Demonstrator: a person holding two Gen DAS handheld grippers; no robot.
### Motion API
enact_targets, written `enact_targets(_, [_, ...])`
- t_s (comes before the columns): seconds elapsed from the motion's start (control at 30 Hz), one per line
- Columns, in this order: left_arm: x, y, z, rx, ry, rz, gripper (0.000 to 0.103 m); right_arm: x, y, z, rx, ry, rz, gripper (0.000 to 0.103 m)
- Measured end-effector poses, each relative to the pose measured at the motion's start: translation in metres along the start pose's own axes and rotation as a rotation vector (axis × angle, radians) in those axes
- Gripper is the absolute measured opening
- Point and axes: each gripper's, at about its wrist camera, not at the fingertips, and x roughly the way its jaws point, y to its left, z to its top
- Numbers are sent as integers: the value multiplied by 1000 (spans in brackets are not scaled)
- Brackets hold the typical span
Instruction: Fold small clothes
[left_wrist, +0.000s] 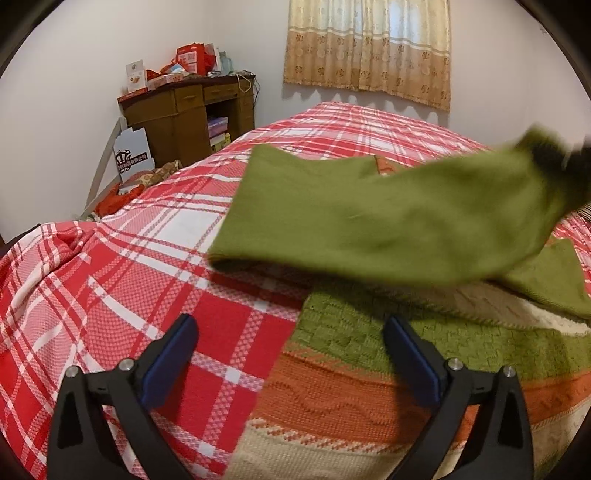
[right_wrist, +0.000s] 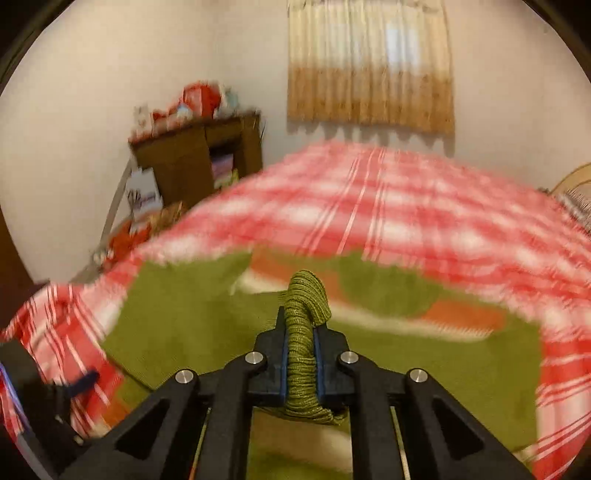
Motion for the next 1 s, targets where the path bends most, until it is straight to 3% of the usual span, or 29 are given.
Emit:
enact_targets(0.13, [0, 1, 0, 0, 1, 1, 103, -25, -25, 18, -25, -77, -101, 10])
enact_targets(0.3, [1, 0, 0, -1, 1, 3, 103, -24, -78, 5, 16, -44, -223, 10])
enact_targets(0.43, [2, 0, 0, 0, 2, 10, 103, -1, -124, -29, 67, 56, -302, 10])
enact_targets(0.6, [2, -1, 0, 4, 4, 15, 103, 28, -152, -70, 115, 198, -315, 11])
enact_targets(0.7, [3, 0, 0, 8, 8, 23, 103, 38, -159, -86, 150, 278, -319, 24])
enact_targets(0.73, [3, 0, 0, 9, 8, 25, 103, 34, -160, -84, 160, 269, -318, 27])
enact_targets(0.8, [4, 0, 0, 10, 10, 27, 103, 20, -163, -82, 189, 239, -315, 45])
enact_targets(0.93, [4, 0, 0, 11, 11, 30, 103, -27, -160, -75, 231, 71, -384, 45])
enact_targets(1.0, [3, -1, 1, 12, 11, 34, 103, -30, -144, -71, 168, 84, -323, 45])
